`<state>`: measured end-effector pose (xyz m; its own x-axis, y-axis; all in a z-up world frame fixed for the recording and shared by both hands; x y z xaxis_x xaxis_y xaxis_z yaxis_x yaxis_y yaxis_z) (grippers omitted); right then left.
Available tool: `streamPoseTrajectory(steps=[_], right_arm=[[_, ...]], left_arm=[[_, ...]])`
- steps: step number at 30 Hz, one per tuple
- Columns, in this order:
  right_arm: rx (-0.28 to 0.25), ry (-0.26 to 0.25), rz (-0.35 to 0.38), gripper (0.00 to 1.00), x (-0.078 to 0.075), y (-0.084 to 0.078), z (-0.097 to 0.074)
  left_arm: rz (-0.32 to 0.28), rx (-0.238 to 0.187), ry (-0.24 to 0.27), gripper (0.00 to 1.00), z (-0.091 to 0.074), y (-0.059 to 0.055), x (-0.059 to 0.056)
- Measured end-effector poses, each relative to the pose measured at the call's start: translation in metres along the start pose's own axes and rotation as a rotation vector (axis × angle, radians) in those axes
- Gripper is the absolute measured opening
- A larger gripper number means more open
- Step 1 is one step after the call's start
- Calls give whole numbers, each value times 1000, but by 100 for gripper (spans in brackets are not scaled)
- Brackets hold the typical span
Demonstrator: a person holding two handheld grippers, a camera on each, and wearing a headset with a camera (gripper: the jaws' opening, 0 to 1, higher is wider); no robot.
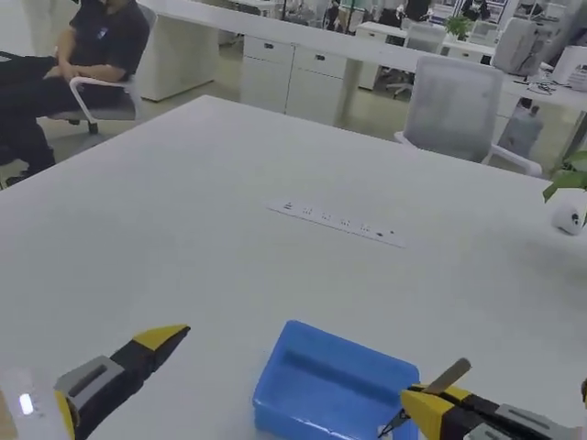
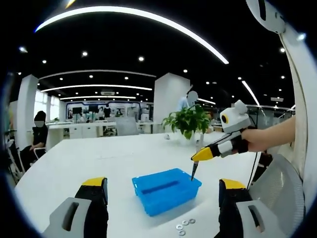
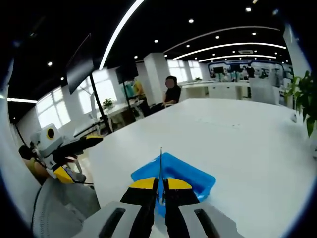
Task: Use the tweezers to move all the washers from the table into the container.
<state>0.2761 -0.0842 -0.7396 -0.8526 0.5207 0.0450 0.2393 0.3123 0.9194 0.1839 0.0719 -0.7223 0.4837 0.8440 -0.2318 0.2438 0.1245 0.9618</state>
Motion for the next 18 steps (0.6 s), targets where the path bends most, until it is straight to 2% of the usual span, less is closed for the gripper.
streamPoseTrajectory(steps=[4,7,9,10,14,18], right_arm=[[14,-22,-5,3,-13,-5,9],[50,-30,-19,3,-22,-16,19],[75,-31,-25,3,-24,-25,25],[77,-31,-22,3,-25,-27,27],[111,-32,-37,3,-28,-41,35],[118,-39,-43,2,-31,-45,39]], left_arm=[[-1,-1,-1,94,0,1,-1],[-2,-4,6,93,0,1,1],[1,-2,8,92,0,0,2],[8,14,17,92,0,-2,3],[15,4,-1,92,1,0,-1],[10,-5,-21,93,1,1,-4]])
Point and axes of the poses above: the centre of the closed fingertips' face, and the gripper's own axes: z roughly forward along the fingers, x roughly to its left, y roughly out of its top, the point moved 3 cm from there along -z, roughly backward along the fingers, and after that the axes turned 12 degrees about -z, right-handed, at the moved point
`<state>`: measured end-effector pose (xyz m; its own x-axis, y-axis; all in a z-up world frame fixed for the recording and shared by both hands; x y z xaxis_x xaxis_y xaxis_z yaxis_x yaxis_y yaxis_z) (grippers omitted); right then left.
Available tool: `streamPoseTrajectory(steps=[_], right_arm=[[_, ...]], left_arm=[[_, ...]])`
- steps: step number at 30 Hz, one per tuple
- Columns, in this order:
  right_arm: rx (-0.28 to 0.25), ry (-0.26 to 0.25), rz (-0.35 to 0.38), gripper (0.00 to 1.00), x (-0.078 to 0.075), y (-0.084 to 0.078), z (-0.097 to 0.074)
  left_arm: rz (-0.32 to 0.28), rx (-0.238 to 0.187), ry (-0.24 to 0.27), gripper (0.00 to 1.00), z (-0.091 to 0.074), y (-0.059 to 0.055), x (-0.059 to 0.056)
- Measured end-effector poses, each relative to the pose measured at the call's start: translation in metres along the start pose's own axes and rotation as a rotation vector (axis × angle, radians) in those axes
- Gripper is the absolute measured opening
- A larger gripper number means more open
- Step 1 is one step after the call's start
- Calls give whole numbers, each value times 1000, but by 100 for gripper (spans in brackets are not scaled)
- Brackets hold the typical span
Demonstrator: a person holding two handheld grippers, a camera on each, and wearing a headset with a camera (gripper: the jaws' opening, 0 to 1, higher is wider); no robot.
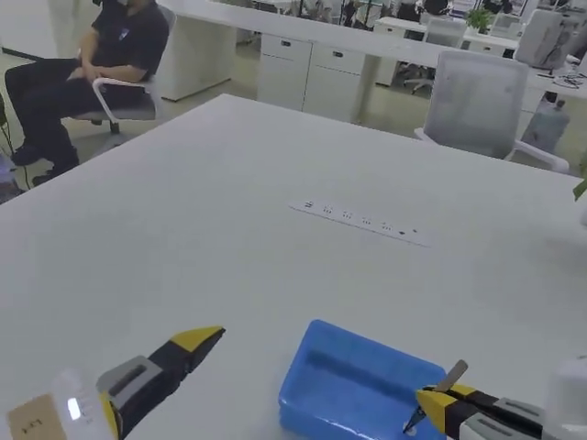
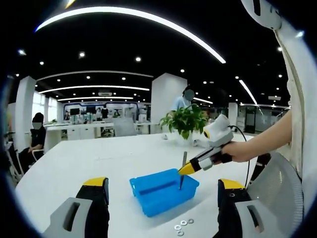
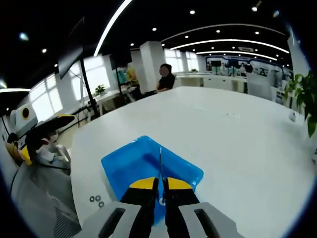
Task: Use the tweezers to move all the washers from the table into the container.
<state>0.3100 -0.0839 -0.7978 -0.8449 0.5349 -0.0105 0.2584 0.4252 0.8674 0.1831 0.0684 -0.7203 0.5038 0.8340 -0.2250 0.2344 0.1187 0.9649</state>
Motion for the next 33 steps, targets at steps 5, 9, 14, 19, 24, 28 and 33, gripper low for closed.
streamPoseTrajectory(steps=[5,9,14,19,24,28,33], right_arm=[[1,2,4,2,-3,0,5],[3,6,6,3,-3,0,6],[13,11,-3,3,-2,-1,7],[14,7,-7,3,-1,0,7],[15,7,-14,3,0,-1,6],[-3,4,-2,3,2,3,3],[-34,2,5,3,5,13,-4]], left_arm=[[1,-1,-4,93,-1,-1,2],[-24,13,5,92,-1,-4,7],[-43,14,15,92,-1,-4,7],[-50,3,19,92,-1,-2,7],[-60,5,12,92,-1,-4,8],[-75,-7,4,92,-1,-2,6],[-81,-9,-9,92,0,1,0]])
Point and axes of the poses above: the centre of the closed fingertips' face, and the gripper's own axes: z roughly forward along the fingers, x roughly to its left, y roughly out of its top, the point moved 3 cm from there along -z, roughly backward along the fingers, and after that the axes turned 12 degrees about -z, right-handed, at the moved point
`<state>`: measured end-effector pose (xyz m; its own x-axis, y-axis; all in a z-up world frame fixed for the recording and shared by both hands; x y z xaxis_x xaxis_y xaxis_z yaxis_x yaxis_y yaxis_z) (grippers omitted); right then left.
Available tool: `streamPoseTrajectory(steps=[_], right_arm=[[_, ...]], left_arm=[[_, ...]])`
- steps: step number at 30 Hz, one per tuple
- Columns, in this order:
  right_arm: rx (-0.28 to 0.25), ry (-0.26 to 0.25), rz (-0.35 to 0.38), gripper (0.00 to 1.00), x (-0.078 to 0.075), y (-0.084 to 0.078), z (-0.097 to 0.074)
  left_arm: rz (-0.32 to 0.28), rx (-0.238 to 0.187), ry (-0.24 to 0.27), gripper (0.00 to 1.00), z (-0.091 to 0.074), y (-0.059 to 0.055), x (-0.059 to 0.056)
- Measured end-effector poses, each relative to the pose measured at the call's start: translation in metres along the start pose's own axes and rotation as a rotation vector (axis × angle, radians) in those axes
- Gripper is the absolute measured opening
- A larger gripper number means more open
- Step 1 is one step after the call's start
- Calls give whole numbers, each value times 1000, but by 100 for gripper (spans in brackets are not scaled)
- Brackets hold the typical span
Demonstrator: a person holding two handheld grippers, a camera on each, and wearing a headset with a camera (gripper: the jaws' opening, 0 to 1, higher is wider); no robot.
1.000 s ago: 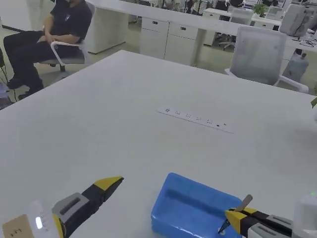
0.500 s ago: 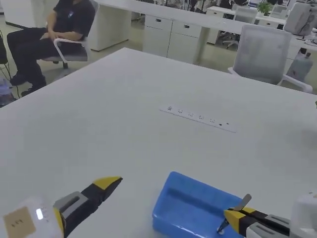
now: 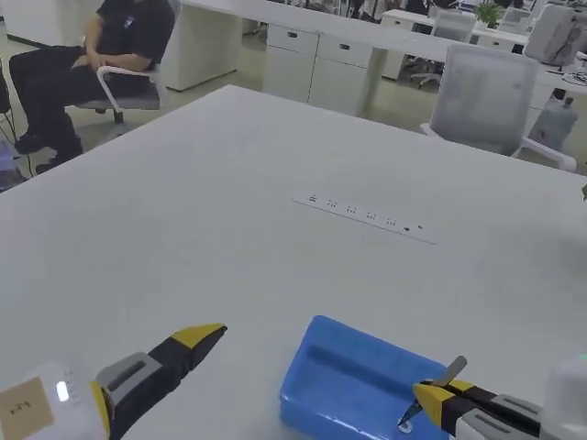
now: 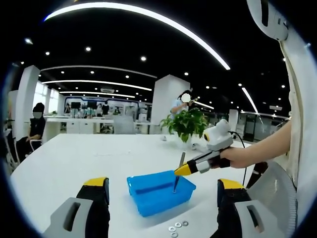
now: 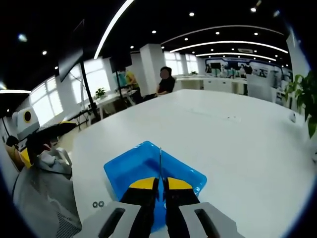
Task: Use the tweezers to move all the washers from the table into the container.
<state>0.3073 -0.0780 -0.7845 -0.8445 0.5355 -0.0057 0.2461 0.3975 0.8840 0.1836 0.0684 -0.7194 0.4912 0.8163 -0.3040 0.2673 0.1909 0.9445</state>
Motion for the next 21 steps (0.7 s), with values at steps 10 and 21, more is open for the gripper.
streamPoseTrajectory(steps=[10,21], right_arm=[[-123,13,2,3,21,37,-25],[-145,117,68,3,65,36,-34]], left_arm=[[-15,2,-19,91,2,3,-11],[-14,15,-26,90,2,1,-11]])
Point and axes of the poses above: the centre of the closed fingertips' face, and the gripper's own axes: z roughly forward along the fingers, x roughly to its left, y roughly out of its top, the point moved 3 cm from there along -z, roughly backward along the fingers, and after that the axes turned 12 degrees about -z, right-handed, at the moved point
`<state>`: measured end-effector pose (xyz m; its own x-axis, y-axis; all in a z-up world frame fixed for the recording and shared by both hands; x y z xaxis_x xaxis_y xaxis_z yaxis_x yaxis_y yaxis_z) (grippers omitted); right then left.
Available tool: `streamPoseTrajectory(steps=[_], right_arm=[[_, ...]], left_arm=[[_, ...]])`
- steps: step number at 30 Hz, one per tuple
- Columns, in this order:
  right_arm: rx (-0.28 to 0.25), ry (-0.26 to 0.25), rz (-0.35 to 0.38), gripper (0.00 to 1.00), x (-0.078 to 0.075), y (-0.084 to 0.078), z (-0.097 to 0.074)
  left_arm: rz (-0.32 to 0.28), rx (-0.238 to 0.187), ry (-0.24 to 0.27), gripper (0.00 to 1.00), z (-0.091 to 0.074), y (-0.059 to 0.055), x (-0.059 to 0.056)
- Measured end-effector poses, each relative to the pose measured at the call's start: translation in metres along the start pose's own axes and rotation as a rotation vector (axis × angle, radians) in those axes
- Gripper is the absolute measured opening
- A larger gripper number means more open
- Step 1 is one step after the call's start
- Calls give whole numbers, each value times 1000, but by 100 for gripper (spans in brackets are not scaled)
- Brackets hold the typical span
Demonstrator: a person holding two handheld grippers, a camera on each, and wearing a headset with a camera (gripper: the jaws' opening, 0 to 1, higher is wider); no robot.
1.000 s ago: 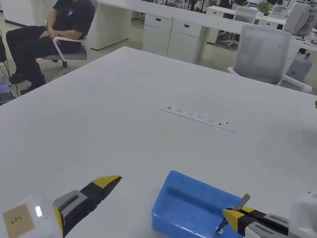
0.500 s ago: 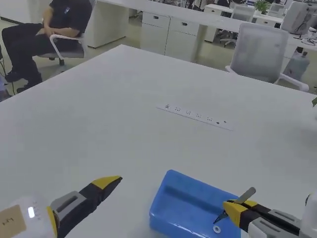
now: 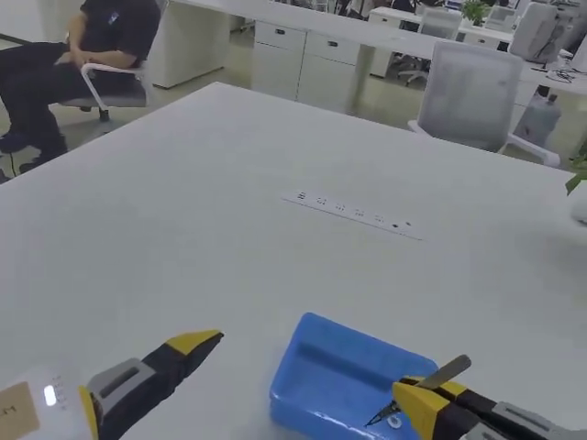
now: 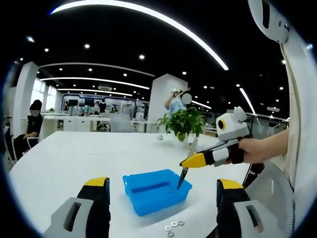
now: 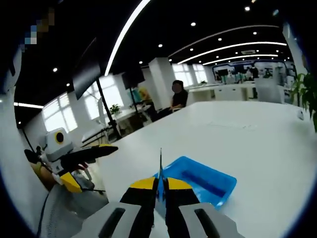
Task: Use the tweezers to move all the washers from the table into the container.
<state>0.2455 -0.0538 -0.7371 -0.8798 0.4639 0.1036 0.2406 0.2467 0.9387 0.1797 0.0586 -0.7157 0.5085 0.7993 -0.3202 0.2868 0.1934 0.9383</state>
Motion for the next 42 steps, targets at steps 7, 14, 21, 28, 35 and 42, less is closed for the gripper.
streamPoseTrajectory(steps=[7,14,21,28,35,42], right_arm=[[37,39,59,3,14,-23,9],[77,61,90,3,25,-44,16],[108,71,114,3,27,-58,18],[127,77,116,3,31,-68,21],[146,90,26,3,33,-73,23],[153,136,-89,3,44,-72,24]], left_arm=[[3,-11,-10,90,-2,-2,6],[9,-4,-10,90,-2,-3,7],[10,-2,-13,89,-3,-3,6],[15,6,-10,89,-3,-4,7],[19,8,-8,89,-3,-5,8],[23,14,-8,89,0,-1,-1]])
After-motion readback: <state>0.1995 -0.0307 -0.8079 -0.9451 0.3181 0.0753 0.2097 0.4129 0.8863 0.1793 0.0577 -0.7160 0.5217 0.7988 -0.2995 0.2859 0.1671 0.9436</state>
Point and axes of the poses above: the centre of the closed fingertips' face, and the gripper's own axes: z roughly forward along the fingers, x roughly to its left, y roughly out of its top, the point moved 3 cm from there along -z, roughly backward along the fingers, and after that the axes turned 12 degrees about -z, right-handed, at the moved point
